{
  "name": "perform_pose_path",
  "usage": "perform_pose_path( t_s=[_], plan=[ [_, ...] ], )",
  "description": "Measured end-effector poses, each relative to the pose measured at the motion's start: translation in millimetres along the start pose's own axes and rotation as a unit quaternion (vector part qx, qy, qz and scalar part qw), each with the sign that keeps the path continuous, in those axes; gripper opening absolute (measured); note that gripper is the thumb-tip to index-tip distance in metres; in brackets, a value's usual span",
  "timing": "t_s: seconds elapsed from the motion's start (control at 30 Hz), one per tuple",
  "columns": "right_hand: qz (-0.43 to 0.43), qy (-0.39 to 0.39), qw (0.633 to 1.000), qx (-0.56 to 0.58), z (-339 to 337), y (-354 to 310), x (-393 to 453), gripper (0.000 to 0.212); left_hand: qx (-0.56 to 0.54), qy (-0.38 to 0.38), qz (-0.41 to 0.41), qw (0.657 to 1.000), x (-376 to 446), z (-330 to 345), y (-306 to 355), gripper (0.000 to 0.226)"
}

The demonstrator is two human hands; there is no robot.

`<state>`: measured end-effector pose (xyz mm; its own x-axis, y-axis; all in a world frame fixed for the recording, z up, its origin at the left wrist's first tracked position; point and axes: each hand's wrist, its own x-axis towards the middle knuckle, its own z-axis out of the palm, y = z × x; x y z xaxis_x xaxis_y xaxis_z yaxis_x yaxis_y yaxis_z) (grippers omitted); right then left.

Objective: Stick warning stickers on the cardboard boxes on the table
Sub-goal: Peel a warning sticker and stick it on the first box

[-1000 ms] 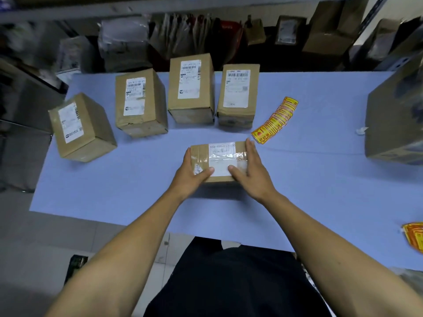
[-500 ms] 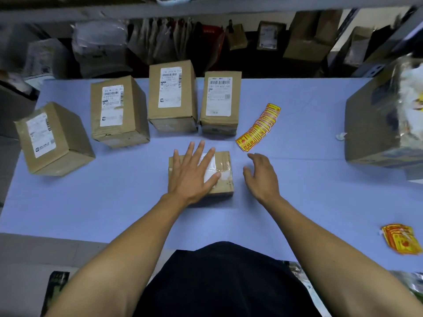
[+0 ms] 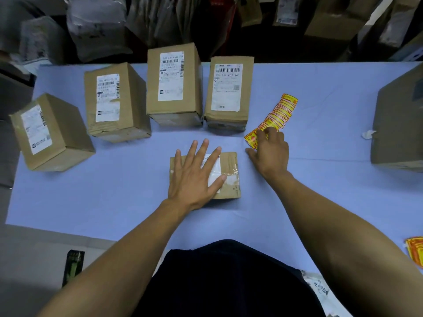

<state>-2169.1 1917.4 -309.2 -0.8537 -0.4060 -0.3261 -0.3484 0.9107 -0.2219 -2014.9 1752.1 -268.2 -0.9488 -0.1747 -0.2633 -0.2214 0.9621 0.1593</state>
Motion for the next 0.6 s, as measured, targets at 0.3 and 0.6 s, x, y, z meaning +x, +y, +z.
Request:
perform_pose_path(
  t_s=[0.3, 0.6],
  plan=[
    [-0.056, 0.033, 0.995, -0.079, 1, 1, -8, 0.025, 0.002, -0.010, -0.002, 1.000, 0, -1, -1, 0.071],
    [-0.121, 0.114, 0.981, -0.102, 0, 6, -24, 0.015, -0.007, -0.013, -0.007, 1.000, -3, -6, 2, 0.070]
  ],
)
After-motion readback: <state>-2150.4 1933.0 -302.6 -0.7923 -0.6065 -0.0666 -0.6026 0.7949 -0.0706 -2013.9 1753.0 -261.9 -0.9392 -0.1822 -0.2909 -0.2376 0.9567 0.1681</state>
